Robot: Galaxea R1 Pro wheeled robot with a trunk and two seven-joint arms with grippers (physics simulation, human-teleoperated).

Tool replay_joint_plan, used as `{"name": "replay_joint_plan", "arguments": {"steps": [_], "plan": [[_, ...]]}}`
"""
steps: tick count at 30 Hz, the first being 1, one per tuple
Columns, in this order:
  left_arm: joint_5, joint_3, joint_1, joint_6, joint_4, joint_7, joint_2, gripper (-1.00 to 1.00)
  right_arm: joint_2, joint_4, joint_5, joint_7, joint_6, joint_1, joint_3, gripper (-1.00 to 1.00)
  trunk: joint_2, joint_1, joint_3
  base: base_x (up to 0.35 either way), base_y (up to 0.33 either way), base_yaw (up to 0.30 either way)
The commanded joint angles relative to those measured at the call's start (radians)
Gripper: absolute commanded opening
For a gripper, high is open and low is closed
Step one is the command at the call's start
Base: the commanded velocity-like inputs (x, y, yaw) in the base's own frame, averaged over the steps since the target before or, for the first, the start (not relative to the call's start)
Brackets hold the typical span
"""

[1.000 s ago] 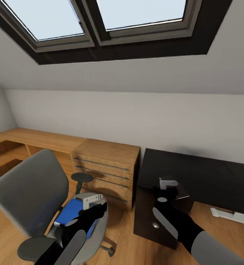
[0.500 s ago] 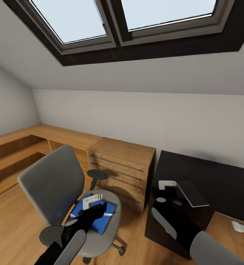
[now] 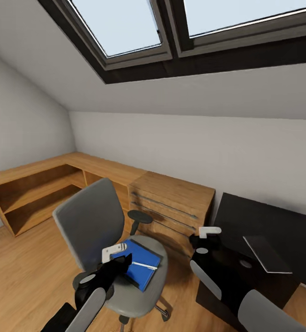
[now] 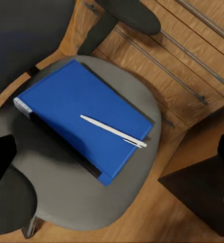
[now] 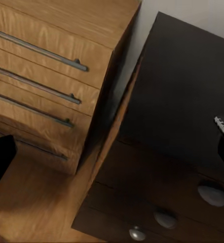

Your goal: In the bedroom, organize the workspace by keeping the computer under the desk, ensuring the monitor is on the desk, placing the keyboard on the desk next to the monitor, placing the mouse on the desk next to the keyboard, moving the folder from the swivel chair onto the desk next to the mouse, stacking the notebook on top of the folder with the pen on top of the notebook, and positioning the swivel chair next to the desk.

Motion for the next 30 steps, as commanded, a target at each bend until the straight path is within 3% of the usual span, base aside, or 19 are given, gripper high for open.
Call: {"name": "replay_joint_plan", "arguments": {"steps": [1, 30], "plan": [[0.007, -0.002, -0.002, 0.001, -0.001, 0.008, 0.003, 1.0, -0.002, -0.002, -0.004, -0.007, 0.008, -0.001, 0.005, 1.0, -0.001, 0.0, -0.001, 0.0, 0.0, 0.277], [0.005, 0.011, -0.002, 0.001, -0.001, 0.01, 0.012, 1.0, 0.0, -0.001, -0.003, -0.007, 0.008, -0.001, 0.015, 1.0, -0.001, 0.0, -0.001, 0.0, 0.0, 0.277]]}}
